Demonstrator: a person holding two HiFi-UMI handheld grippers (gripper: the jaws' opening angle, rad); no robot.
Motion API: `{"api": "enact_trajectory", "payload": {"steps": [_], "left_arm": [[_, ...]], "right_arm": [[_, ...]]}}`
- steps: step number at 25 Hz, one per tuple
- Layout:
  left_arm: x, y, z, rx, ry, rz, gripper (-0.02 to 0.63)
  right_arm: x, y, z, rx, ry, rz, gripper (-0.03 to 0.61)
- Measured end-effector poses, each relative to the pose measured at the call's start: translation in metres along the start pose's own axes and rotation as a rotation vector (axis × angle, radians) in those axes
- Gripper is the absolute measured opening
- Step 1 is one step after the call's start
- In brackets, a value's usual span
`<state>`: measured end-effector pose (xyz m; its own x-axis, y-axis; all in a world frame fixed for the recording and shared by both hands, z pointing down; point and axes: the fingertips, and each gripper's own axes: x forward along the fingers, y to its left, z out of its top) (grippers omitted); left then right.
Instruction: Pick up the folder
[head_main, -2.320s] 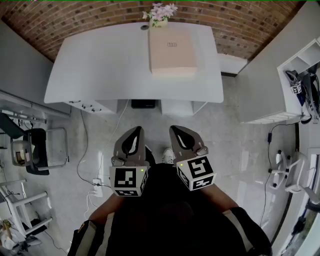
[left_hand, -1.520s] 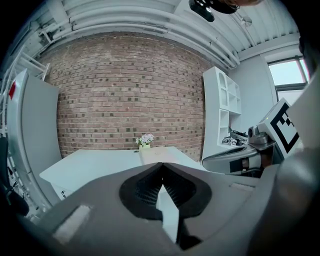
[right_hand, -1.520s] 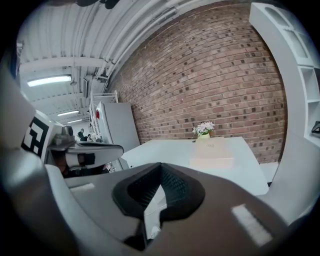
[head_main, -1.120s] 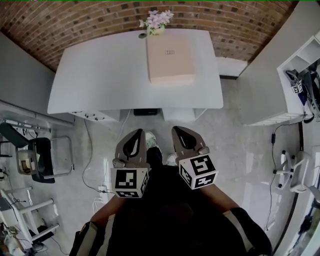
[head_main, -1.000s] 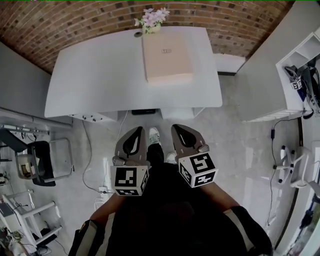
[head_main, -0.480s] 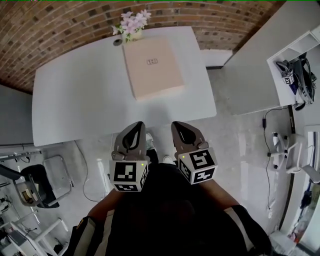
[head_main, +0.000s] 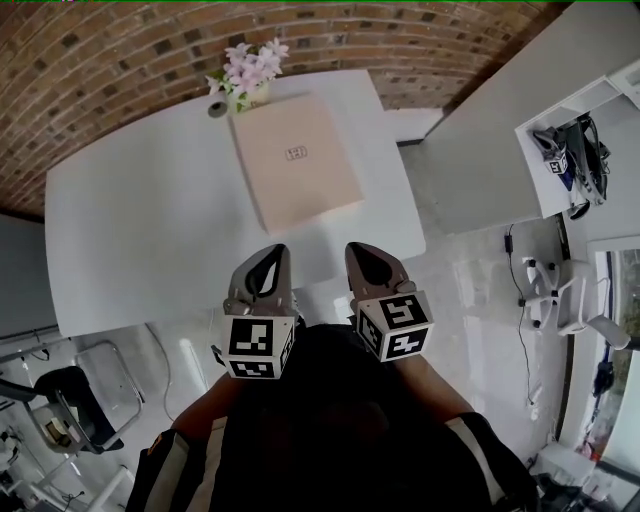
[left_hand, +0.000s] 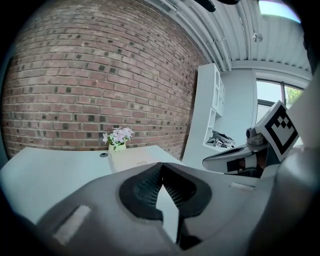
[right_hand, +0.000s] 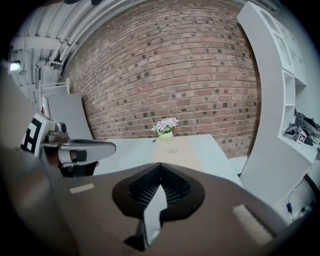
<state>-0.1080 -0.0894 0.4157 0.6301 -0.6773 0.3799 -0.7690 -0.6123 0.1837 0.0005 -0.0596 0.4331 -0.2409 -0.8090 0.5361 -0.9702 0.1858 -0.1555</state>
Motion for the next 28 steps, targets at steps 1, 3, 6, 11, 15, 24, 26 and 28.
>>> {"api": "enact_trajectory", "payload": {"steps": [1, 3, 6, 11, 15, 24, 26, 28], "left_arm": [[0.003, 0.004, 0.001, -0.002, 0.004, -0.008, 0.0], [0.01, 0.01, 0.001, -0.006, 0.015, -0.018, 0.0], [0.018, 0.018, 0.002, -0.018, 0.028, -0.023, 0.002], [0.03, 0.027, 0.002, -0.045, 0.04, -0.002, 0.02], [0.042, 0.033, -0.003, -0.083, 0.065, 0.037, 0.045], [0.074, 0.046, -0.022, -0.212, 0.143, 0.126, 0.164], [0.08, 0.05, -0.029, -0.237, 0.166, 0.138, 0.196], [0.085, 0.055, -0.038, -0.258, 0.191, 0.154, 0.228]], "right_arm": [[0.004, -0.002, 0.002, 0.001, 0.005, -0.01, 0.002], [0.011, -0.005, 0.004, -0.001, 0.013, -0.025, 0.002], [0.019, -0.009, 0.007, -0.002, 0.023, -0.034, 0.002], [0.036, -0.022, 0.011, 0.01, 0.037, -0.027, 0.002], [0.052, -0.034, 0.014, -0.01, 0.05, 0.002, 0.002], [0.092, -0.074, 0.011, 0.004, 0.124, 0.093, 0.064], [0.101, -0.08, 0.008, 0.009, 0.143, 0.105, 0.085], [0.109, -0.086, 0.004, 0.01, 0.173, 0.116, 0.118]]}}
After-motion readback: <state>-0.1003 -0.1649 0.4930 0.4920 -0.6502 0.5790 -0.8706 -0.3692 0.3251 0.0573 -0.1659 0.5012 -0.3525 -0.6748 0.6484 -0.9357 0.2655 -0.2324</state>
